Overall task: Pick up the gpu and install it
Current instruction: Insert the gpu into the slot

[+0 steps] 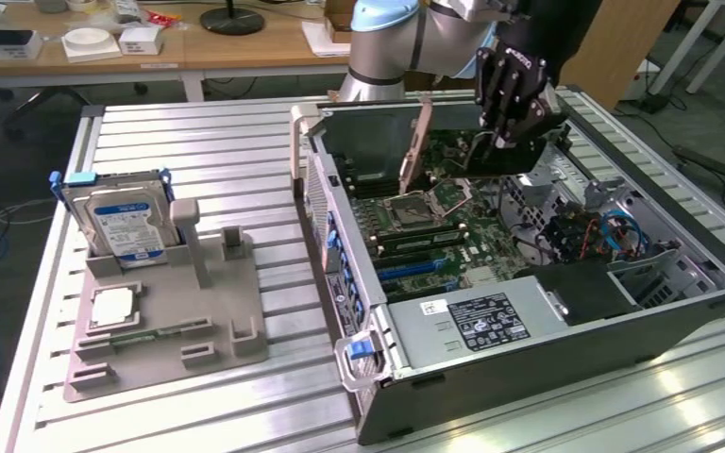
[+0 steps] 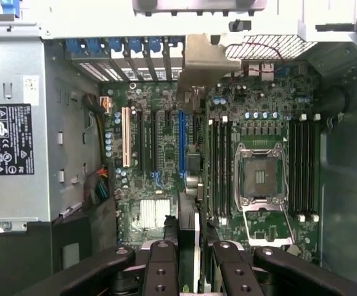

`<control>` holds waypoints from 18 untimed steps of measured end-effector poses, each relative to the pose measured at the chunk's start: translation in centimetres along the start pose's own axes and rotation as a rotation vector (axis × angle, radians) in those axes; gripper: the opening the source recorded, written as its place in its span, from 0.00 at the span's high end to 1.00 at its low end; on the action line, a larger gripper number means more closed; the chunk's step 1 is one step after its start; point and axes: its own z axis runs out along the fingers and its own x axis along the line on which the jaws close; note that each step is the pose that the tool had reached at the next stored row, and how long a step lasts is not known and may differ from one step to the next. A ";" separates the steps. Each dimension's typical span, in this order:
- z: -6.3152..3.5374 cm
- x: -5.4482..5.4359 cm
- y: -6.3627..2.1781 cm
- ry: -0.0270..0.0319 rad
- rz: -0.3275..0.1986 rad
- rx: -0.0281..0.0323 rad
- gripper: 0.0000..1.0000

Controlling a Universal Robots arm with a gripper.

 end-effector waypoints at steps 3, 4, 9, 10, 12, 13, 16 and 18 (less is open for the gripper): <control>0.31 -0.1 0.31 -0.0006 -0.001 0.0173 0.74; 0.37 -0.1 0.42 -0.0009 0.000 0.0262 0.74; 0.85 -0.1 1.20 -0.0019 0.000 0.0566 0.74; 1.01 -0.1 1.33 -0.0028 0.000 0.0567 0.74; 1.34 -0.1 1.46 -0.0046 -0.007 0.0567 0.74; 1.46 -0.1 1.48 -0.0049 -0.015 0.0567 0.74; 1.76 -0.1 1.49 -0.0057 -0.048 0.0569 0.74; 1.83 -0.1 1.50 -0.0054 -0.050 0.0568 0.74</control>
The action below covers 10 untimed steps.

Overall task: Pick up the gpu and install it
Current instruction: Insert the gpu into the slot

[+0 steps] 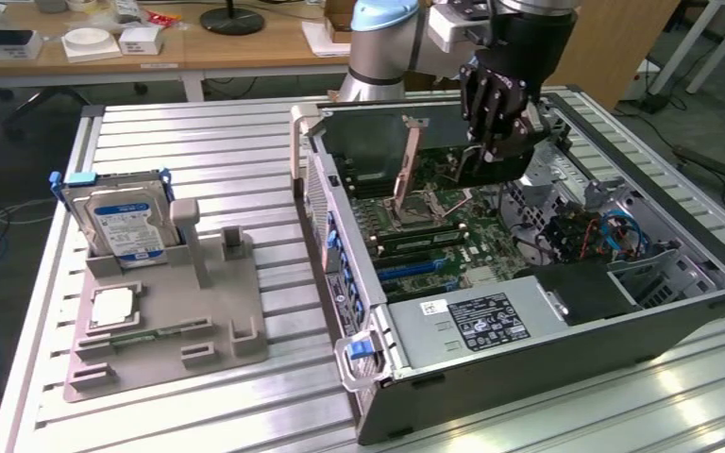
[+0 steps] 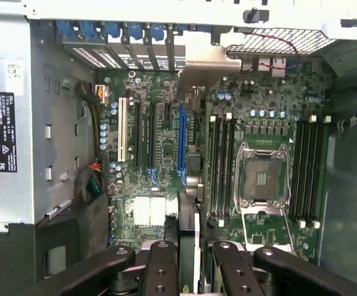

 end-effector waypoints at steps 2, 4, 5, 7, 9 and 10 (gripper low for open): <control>0.04 0.0 0.00 -0.0001 0.000 0.0008 0.74; 0.16 0.0 0.01 -0.0005 0.000 0.0012 0.74; 0.25 0.0 0.02 -0.0004 0.000 0.0012 0.74; 0.49 0.0 0.08 -0.0003 0.000 0.0012 0.74; 0.66 0.0 0.09 -0.0002 0.000 0.0011 0.74; 0.73 0.0 0.10 0.0002 -0.001 0.0012 0.74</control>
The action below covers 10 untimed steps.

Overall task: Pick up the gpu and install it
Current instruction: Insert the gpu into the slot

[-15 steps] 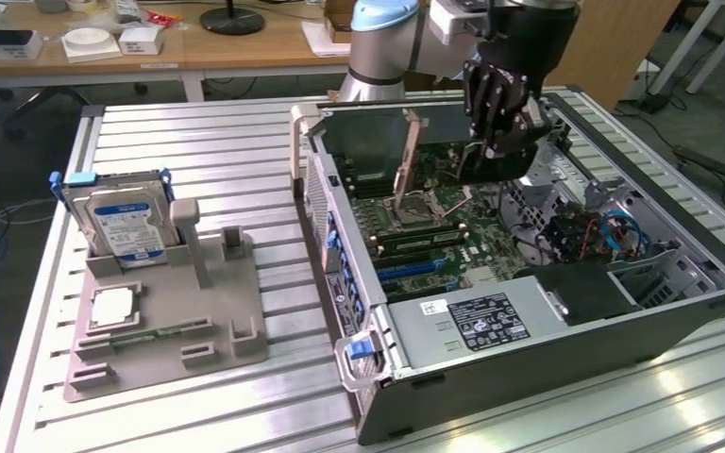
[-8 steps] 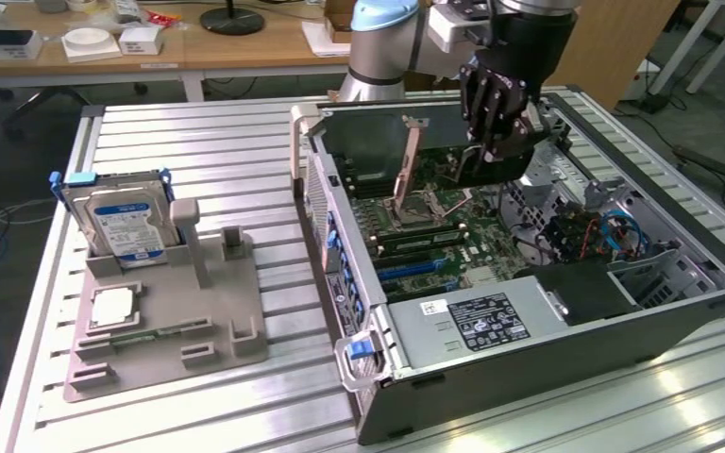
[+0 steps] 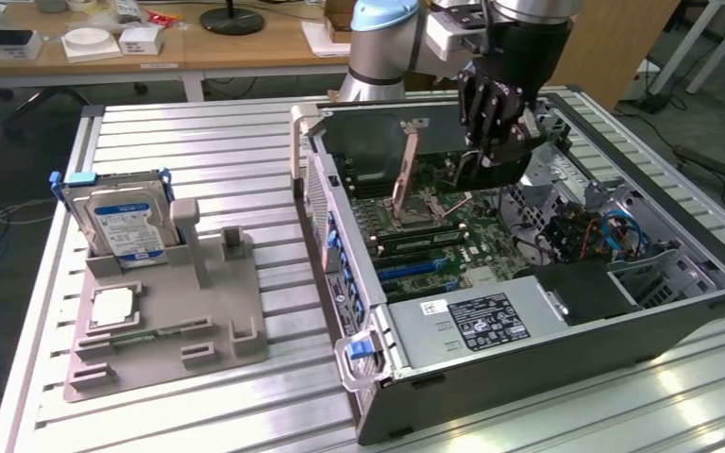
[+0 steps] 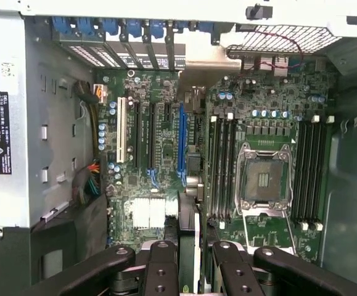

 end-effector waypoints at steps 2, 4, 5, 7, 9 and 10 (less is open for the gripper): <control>0.15 0.0 0.19 0.0001 0.000 0.0001 0.74; 0.34 0.0 0.53 0.0001 0.000 0.0001 0.74; 0.44 0.0 0.71 0.0001 0.000 0.0001 0.74; 0.66 0.0 1.06 0.0002 0.000 0.0001 0.74; 0.96 0.0 1.21 0.0002 0.000 0.0001 0.74; 1.14 0.0 1.23 0.0002 0.001 0.0001 0.74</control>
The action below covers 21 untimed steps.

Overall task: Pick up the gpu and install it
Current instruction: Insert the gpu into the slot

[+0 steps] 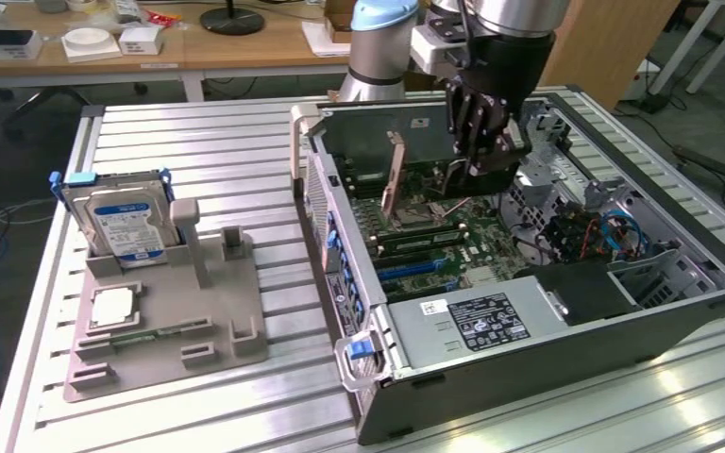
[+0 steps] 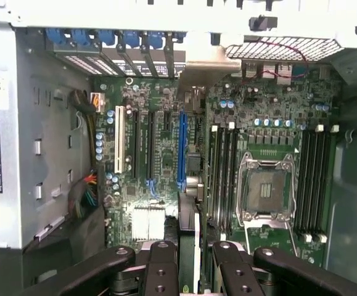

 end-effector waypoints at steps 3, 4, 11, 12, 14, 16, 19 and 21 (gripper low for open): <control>0.53 0.0 0.04 0.0003 0.010 0.0000 0.74; 0.68 0.0 0.07 0.0004 0.013 0.0000 0.74; 1.36 0.0 0.21 0.0016 0.014 0.0000 0.74; 1.46 0.0 0.23 0.0017 0.014 0.0000 0.74; 1.64 0.0 0.26 0.0017 0.014 0.0000 0.74; 1.77 0.0 0.27 0.0017 0.014 0.0001 0.74; 1.94 0.0 0.36 0.0017 0.015 0.0000 0.74; 2.04 0.0 0.42 0.0016 0.014 0.0000 0.74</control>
